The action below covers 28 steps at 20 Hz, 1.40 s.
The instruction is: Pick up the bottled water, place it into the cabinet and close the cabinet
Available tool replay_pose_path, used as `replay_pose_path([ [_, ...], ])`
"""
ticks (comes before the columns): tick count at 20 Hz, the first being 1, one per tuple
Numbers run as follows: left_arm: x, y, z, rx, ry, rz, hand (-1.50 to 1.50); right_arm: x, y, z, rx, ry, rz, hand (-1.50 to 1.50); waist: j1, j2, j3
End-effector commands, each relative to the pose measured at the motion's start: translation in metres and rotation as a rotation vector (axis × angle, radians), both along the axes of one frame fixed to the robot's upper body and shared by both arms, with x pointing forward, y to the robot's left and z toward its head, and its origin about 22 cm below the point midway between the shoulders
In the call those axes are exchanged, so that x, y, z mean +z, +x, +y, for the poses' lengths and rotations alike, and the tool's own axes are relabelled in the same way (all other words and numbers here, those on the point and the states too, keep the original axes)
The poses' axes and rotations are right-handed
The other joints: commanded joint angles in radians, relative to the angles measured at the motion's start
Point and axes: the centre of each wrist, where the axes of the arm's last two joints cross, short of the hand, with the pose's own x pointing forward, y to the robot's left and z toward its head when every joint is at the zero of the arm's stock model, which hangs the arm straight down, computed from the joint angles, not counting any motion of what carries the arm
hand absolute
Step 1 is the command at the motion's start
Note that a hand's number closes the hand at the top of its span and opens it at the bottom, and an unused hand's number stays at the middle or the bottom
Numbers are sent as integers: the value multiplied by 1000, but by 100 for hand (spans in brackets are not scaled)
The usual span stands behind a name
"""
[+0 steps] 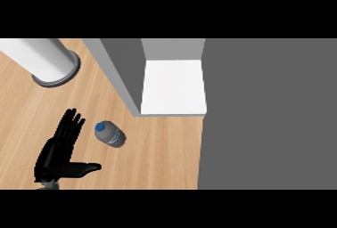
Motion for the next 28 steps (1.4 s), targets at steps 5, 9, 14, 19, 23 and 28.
replay_pose_path([
  [5, -34, 14, 1, -7, -88, 65, -150, -2, -4, 9, 7, -12, 1, -150, 2, -1, 0],
  [9, -62, 15, 6, -13, -131, 95, -150, 1, -6, -5, 8, 1, 13, -150, -3, 2, 0],
  [14, -78, 26, -13, -11, -109, 61, -150, -8, -9, 0, 33, -19, -10, -150, -5, 1, 0],
  [19, -90, 27, -19, -25, -121, 77, -150, -11, 4, 31, 22, 1, -27, -150, -5, 2, -1],
  [23, -86, 36, -4, -47, -152, 71, -150, -2, -11, 14, 39, 0, 2, -150, -10, 2, -1],
  [28, -88, 38, -11, -72, -230, 86, -150, -9, 6, 11, 12, 5, 8, -150, -4, 2, -1],
])
